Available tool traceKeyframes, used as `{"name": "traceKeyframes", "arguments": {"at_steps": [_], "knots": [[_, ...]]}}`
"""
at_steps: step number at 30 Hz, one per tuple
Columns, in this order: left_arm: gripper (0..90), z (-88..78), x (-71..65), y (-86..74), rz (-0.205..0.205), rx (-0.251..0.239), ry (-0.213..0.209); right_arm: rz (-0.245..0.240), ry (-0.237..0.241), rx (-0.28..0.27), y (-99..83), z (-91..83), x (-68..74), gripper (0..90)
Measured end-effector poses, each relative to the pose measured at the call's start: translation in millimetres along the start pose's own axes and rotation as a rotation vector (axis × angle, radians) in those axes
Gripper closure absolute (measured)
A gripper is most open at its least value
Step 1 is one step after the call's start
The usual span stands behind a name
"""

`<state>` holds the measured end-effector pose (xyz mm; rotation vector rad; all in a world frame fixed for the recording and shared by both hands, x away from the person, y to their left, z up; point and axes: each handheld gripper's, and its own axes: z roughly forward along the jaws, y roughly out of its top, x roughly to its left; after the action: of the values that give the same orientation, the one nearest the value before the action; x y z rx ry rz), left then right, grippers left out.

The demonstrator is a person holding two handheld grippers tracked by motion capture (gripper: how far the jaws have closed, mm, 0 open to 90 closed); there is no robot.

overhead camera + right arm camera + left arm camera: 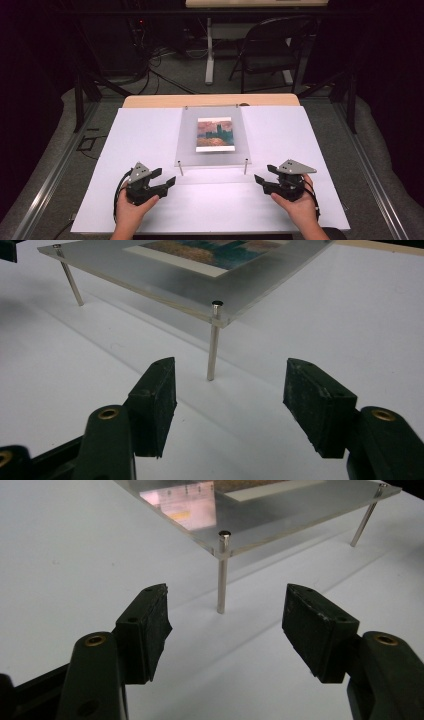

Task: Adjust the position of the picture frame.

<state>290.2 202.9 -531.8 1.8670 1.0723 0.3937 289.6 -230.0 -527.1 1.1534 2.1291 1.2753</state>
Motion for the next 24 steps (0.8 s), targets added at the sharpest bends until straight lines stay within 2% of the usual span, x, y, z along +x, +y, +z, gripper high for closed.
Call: {"name": "traceKeyframes", "arguments": {"at_steps": [3, 13, 20, 23, 24], "knots": [[35.8, -1.2, 1.5, 2.0, -0.007, -0.008, -0.006, -0.015, -0.012, -0.014, 1.2, -1.8, -0.5, 40.1], [36.4, -4.1, 4.9, 10.4, -0.031, -0.032, 0.012, 0.010, -0.023, -0.038, 3.9, -5.2, -6.1, 39.0], [36.3, -0.8, 8.9, 27.0, -0.013, -0.045, 0.038, 0.021, -0.039, -0.018, 11.6, 1.3, -12.2, 35.1], [36.2, 2.8, 13.4, 33.7, -0.031, -0.053, 0.037, 0.014, -0.044, -0.021, 16.0, 3.4, -13.8, 34.7], [36.1, 6.3, 17.5, 37.3, -0.059, -0.054, 0.027, 0.005, -0.048, -0.022, 17.9, 3.6, -14.2, 35.2]]}}
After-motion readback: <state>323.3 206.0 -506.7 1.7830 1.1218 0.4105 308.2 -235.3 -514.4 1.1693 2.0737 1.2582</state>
